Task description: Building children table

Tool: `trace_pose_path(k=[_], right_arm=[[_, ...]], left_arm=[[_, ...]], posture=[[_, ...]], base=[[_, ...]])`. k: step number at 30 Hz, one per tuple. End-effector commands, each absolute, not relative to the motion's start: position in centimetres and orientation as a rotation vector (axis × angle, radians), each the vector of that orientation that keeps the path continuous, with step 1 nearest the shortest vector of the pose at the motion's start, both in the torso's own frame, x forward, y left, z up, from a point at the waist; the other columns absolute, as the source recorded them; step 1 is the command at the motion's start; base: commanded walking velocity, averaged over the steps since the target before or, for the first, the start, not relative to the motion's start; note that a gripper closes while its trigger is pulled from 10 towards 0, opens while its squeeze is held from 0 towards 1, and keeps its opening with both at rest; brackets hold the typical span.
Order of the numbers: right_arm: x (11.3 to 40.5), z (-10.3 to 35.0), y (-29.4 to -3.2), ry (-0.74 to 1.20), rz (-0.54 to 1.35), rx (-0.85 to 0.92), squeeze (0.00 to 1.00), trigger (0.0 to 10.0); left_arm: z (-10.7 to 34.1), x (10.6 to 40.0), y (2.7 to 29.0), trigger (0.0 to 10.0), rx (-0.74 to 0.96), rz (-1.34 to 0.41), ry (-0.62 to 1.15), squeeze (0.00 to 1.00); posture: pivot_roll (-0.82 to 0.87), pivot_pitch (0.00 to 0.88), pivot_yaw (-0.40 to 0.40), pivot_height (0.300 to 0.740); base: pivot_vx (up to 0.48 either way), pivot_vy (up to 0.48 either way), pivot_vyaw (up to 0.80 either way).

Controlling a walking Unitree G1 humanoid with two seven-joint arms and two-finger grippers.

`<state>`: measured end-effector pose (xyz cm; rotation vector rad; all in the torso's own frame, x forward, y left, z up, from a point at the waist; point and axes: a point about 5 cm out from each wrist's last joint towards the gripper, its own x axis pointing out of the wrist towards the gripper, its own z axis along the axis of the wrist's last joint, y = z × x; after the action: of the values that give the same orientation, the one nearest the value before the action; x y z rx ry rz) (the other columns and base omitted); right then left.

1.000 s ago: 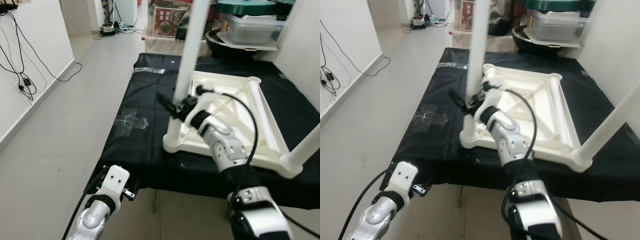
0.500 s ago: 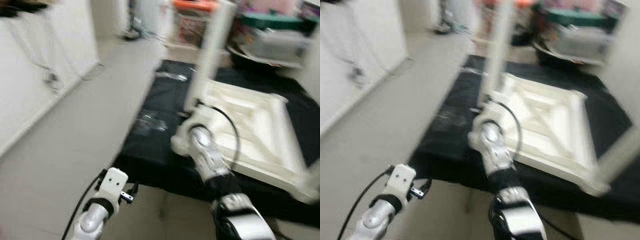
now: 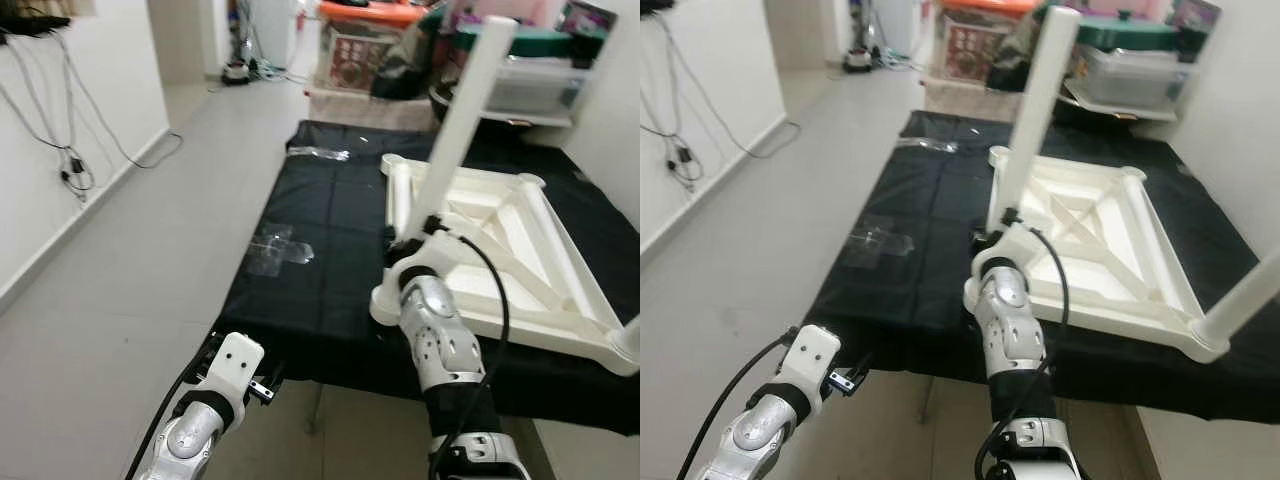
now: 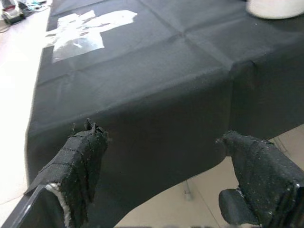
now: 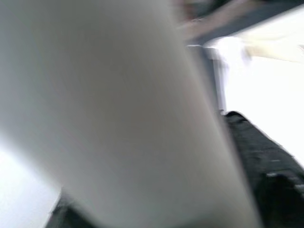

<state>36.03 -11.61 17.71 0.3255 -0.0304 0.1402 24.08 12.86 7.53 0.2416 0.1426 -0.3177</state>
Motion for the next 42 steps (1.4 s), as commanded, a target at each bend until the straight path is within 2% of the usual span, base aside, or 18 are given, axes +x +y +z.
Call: trace_pose_path(k=[1,2,3,4,7,13,14,20,21,22,24,25,33,34,36,37,39,42], right_arm=[[36.7,20.1,-9.8,-0.108,0.320,0.314,1.00,10.0],[37.1,21.0,-9.9,-0.120,0.378,0.278,1.00,10.0],[37.5,21.8,-10.0,-0.136,0.467,0.240,0.20,10.0],[37.6,22.4,-10.0,-0.148,0.572,0.183,0.00,10.0],[37.1,22.1,-9.7,-0.120,0.778,0.096,0.00,10.0],[36.8,21.6,-9.5,-0.099,0.846,0.063,0.00,10.0],[36.8,19.1,-8.5,-0.017,0.853,0.020,0.00,0.0],[37.7,16.7,-8.2,0.073,0.581,0.063,0.00,0.0],[38.4,15.6,-9.9,0.136,0.298,0.087,0.00,0.0],[38.4,15.6,-9.9,0.136,0.298,0.087,0.00,0.0],[37.7,13.5,-14.9,0.213,-0.314,0.071,0.00,0.0],[36.8,13.4,-16.3,0.166,-0.459,0.037,0.00,0.0],[34.5,12.5,-15.0,0.183,-0.465,0.044,0.00,0.0],[34.5,12.3,-14.2,0.205,-0.407,0.061,0.00,10.0],[34.5,12.3,-14.2,0.205,-0.407,0.061,0.00,10.0],[34.7,12.7,-13.3,0.188,-0.340,0.080,1.00,10.0],[34.7,12.7,-13.3,0.188,-0.340,0.080,1.00,10.0],[36.0,16.5,-10.7,0.014,0.051,0.175,1.00,10.0]], left_arm=[[7.2,23.9,12.9,10.0,0.243,-0.316,0.156,0.00],[7.2,23.9,12.9,10.0,0.243,-0.314,0.156,0.00],[7.2,23.9,12.9,10.0,0.242,-0.313,0.155,0.00],[7.2,23.9,12.9,10.0,0.243,-0.312,0.155,0.00],[7.2,24.0,12.9,10.0,0.243,-0.313,0.154,0.00],[7.2,24.0,12.9,10.0,0.243,-0.313,0.154,0.00],[7.3,24.0,12.9,10.0,0.242,-0.310,0.152,0.00],[7.2,23.8,13.0,10.0,0.243,-0.303,0.155,0.00],[7.1,23.7,13.0,10.0,0.245,-0.304,0.158,0.00],[7.1,23.7,13.0,10.0,0.245,-0.304,0.158,0.00],[7.1,23.5,13.0,10.0,0.248,-0.306,0.161,0.00],[7.1,23.6,13.1,10.0,0.247,-0.301,0.159,0.00],[7.3,23.7,13.3,10.0,0.238,-0.293,0.157,0.00],[7.2,23.5,13.2,10.0,0.237,-0.297,0.162,0.00],[7.2,23.5,13.2,10.0,0.237,-0.297,0.162,0.00],[7.0,23.3,13.1,10.0,0.235,-0.300,0.166,0.00],[7.0,23.3,13.1,10.0,0.235,-0.300,0.166,0.00],[7.1,23.4,13.1,10.0,0.234,-0.301,0.165,0.00]], posture=[[0.11,0.000,-0.073,0.740],[0.11,0.000,-0.073,0.740],[0.11,0.000,-0.075,0.740],[0.12,0.000,-0.078,0.740],[0.12,0.000,-0.078,0.740],[0.12,0.000,-0.078,0.740],[0.13,0.000,-0.086,0.740],[0.13,0.000,-0.085,0.740],[0.13,0.000,-0.086,0.740],[0.13,0.000,-0.086,0.740],[0.13,0.000,-0.093,0.740],[0.13,0.000,-0.098,0.740],[0.12,0.000,-0.092,0.740],[0.12,0.000,-0.087,0.740],[0.12,0.000,-0.087,0.740],[0.12,0.000,-0.089,0.740],[0.12,0.000,-0.089,0.740],[0.12,0.000,-0.093,0.740]], base=[[0.000,0.000,0.00],[0.000,0.000,0.00],[0.000,0.000,0.00],[0.000,0.000,0.00],[0.000,0.000,0.00],[0.000,0.000,0.00],[0.000,0.000,0.00],[0.000,0.000,0.00],[0.000,0.000,0.00],[0.000,0.000,0.00],[0.000,0.000,0.00],[0.000,0.000,0.00],[0.000,0.000,0.00],[0.000,0.000,0.00],[0.000,0.000,0.00],[0.000,0.000,0.00],[0.000,0.000,0.00],[0.000,0.000,0.00]])
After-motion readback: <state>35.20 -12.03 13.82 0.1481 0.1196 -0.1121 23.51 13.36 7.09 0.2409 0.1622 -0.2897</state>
